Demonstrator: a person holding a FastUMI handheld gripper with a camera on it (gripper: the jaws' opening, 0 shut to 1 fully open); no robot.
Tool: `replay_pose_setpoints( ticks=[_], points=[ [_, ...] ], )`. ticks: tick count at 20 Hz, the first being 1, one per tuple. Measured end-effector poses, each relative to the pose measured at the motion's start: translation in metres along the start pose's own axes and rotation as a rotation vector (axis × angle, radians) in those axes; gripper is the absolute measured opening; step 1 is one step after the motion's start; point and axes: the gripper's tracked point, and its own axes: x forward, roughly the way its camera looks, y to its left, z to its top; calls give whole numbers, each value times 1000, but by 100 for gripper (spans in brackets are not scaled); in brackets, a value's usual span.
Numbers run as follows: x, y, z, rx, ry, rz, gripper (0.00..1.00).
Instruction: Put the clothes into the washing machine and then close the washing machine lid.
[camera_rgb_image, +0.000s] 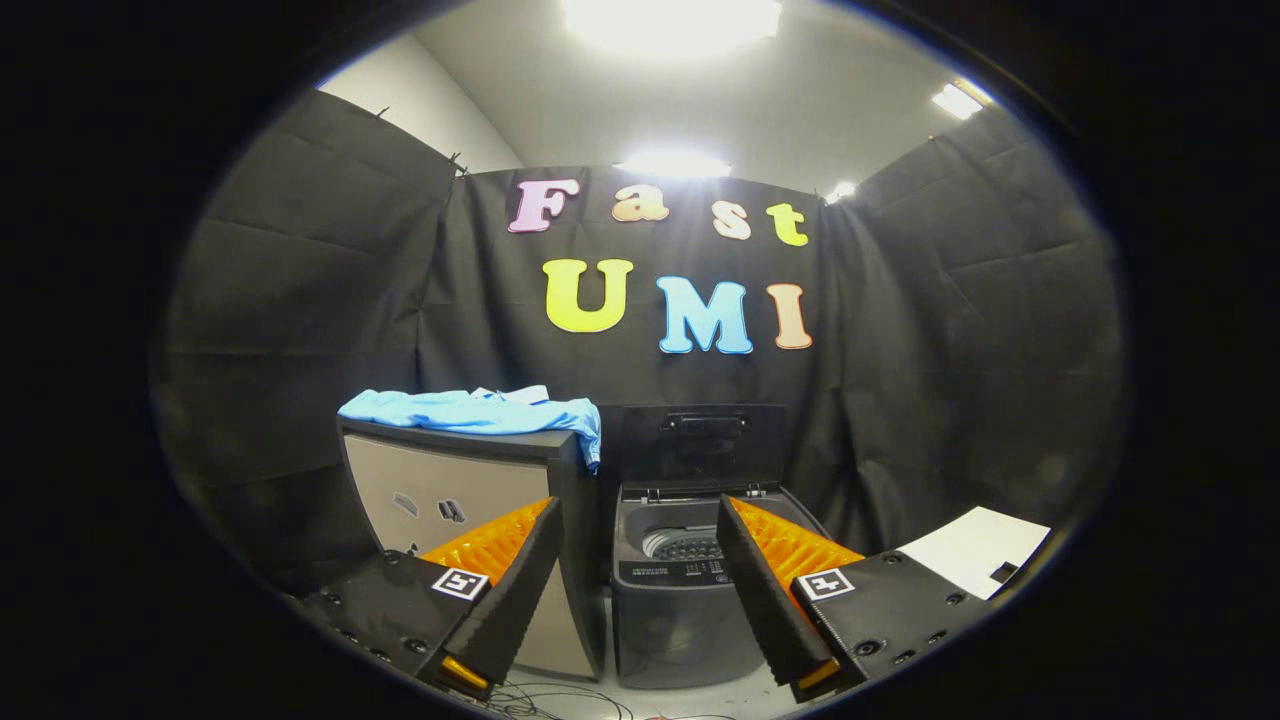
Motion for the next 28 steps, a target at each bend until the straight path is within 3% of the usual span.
replay_pose_setpoints(
  ticks=[13,28],
  points=[
    [17,1,32,-9,-11,20,96],
    [118,52,94,-1,0,185,96]
  ],
)
